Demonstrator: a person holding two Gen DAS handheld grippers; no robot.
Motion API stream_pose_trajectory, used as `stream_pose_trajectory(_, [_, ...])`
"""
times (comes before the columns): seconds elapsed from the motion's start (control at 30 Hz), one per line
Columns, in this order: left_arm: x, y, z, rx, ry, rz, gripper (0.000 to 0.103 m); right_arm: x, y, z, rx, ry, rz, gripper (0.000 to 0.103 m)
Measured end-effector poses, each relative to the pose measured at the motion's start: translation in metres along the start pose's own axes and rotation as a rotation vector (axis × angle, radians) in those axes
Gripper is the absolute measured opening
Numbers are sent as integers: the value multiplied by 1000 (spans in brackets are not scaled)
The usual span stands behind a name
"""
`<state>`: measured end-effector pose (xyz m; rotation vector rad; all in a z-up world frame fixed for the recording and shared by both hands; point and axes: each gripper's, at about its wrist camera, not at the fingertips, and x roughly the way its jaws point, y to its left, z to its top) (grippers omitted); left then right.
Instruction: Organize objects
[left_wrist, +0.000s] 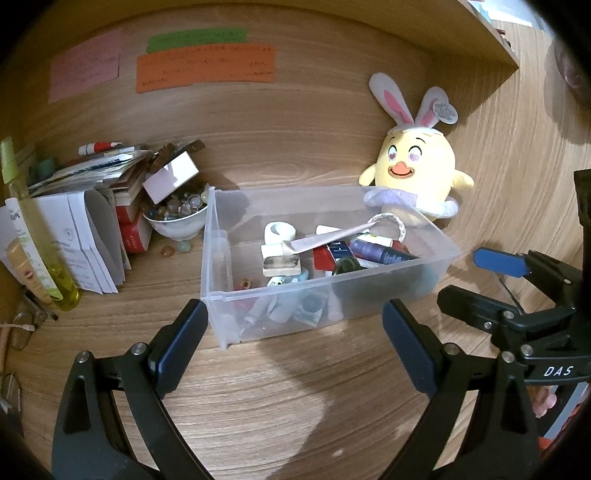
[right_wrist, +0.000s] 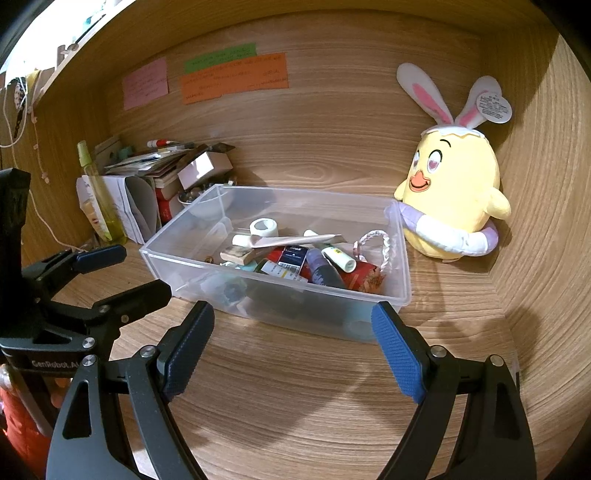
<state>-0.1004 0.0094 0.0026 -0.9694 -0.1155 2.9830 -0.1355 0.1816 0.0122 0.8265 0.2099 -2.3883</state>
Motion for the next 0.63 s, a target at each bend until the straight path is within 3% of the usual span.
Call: stream_pose_trajectory(0.63, [3,2,-1,-15,23,-15,98,1,-1,-1,5,9,-1,85])
